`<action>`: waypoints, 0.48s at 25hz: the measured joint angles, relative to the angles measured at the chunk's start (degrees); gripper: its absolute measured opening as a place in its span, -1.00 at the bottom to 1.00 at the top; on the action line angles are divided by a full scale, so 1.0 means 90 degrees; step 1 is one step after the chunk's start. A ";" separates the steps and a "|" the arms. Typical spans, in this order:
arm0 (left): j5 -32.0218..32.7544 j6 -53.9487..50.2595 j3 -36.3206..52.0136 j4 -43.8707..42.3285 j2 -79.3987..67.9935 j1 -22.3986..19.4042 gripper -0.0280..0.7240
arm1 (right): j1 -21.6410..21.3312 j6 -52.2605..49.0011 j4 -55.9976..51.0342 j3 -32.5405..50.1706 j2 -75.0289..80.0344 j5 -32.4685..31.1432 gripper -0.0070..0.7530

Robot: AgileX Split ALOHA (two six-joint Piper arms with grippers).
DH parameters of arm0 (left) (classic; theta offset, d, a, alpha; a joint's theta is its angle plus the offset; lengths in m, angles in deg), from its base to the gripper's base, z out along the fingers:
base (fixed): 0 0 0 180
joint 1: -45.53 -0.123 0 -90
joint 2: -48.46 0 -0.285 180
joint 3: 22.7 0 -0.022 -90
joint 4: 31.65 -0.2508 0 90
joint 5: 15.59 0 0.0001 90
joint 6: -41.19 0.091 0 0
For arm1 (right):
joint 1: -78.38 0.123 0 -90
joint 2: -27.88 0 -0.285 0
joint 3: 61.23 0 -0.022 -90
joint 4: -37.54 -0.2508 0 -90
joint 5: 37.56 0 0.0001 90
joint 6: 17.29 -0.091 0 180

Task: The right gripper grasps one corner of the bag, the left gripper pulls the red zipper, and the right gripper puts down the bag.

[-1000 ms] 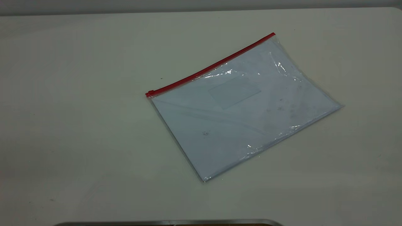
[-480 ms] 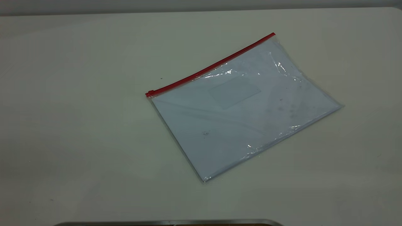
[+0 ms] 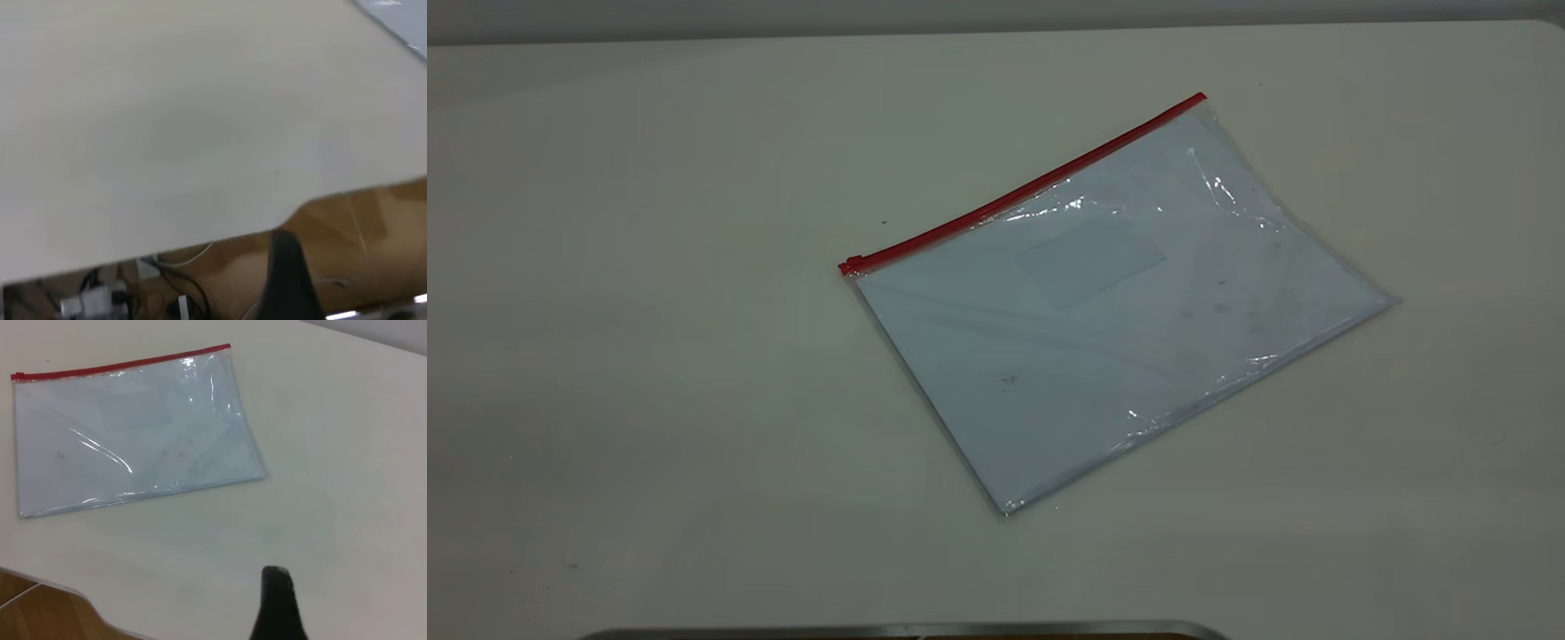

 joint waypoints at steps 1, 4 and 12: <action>0.0000 -0.0004 0.0000 0.0000 0.0000 -0.0188 0.64 | 0.0000 0.0000 0.0000 0.0000 0.0000 0.0000 0.57; -0.0005 -0.0004 0.0000 0.0000 0.0063 -0.0612 0.64 | 0.0000 0.0000 0.0000 0.0000 0.0000 0.0000 0.57; 0.0002 -0.0007 0.0000 0.0007 0.0907 -0.0734 0.64 | 0.0000 0.0000 0.0000 0.0000 0.0000 0.0000 0.57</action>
